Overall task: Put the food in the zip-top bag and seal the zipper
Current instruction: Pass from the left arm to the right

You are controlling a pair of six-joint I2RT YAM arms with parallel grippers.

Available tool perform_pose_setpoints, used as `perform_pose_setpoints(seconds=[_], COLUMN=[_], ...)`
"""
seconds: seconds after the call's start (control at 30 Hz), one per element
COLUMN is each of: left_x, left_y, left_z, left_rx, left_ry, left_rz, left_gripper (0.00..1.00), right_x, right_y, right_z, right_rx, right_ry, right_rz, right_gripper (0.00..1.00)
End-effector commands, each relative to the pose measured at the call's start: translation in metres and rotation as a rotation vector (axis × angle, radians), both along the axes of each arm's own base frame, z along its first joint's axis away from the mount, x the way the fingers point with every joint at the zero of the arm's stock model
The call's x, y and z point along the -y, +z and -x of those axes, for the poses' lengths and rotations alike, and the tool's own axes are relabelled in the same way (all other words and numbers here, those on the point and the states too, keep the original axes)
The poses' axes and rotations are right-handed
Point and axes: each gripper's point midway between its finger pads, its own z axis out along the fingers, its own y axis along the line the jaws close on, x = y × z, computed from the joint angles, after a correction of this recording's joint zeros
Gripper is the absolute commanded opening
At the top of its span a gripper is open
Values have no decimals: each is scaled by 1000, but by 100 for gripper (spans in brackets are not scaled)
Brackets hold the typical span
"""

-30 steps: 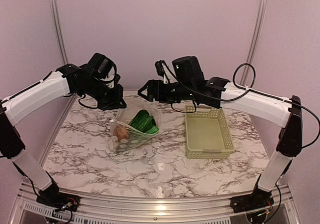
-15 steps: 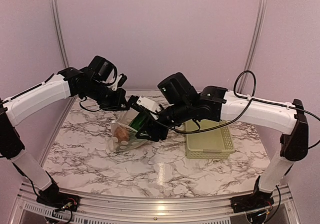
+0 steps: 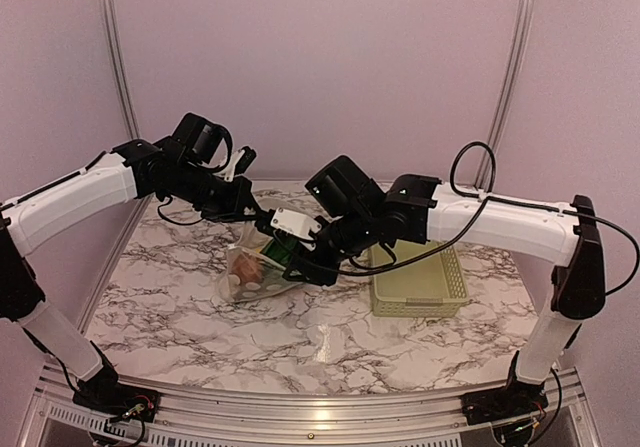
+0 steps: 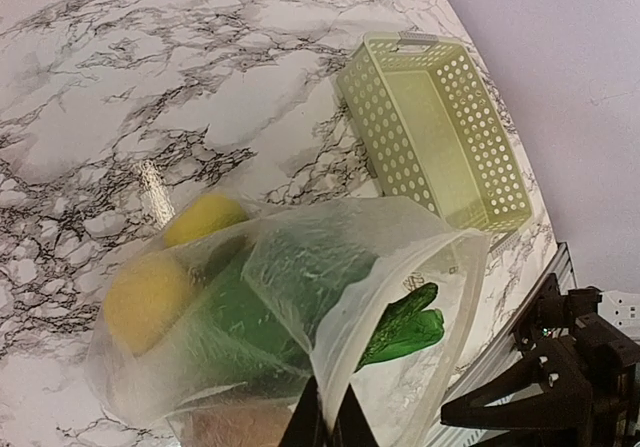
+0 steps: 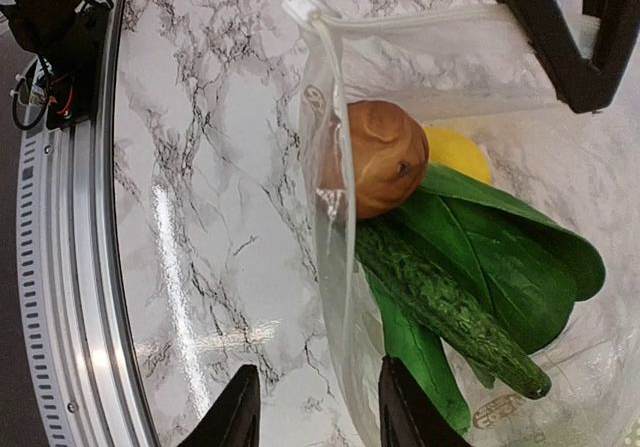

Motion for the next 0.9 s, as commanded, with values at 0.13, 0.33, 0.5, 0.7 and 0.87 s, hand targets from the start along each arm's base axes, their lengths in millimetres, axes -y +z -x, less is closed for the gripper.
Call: perform_pose_setpoints(seconds=[0.13,0.33,0.5,0.7,0.87], left_x=[1,2,2,2,4], left_y=[18,17,14,14,15], left_z=[1,2,4,4,2], left_rx=[59,55,47,48,51], left_ry=[-33,-36,-39,-38,-40], left_rz=[43,49,53,55,58], left_gripper=[5,5,5,5,5], right_x=[-20,-29,-27,-23,-24], right_y=[7,8,10,10,3], right_z=[-12,-24,-33,-38,-33], right_rx=[28,1,-34,-72,-106], right_ry=[8,-10,-28,-31,-9], right_rz=[-26,-39,-60,-77,-63], right_gripper=[31,17,16,13,16])
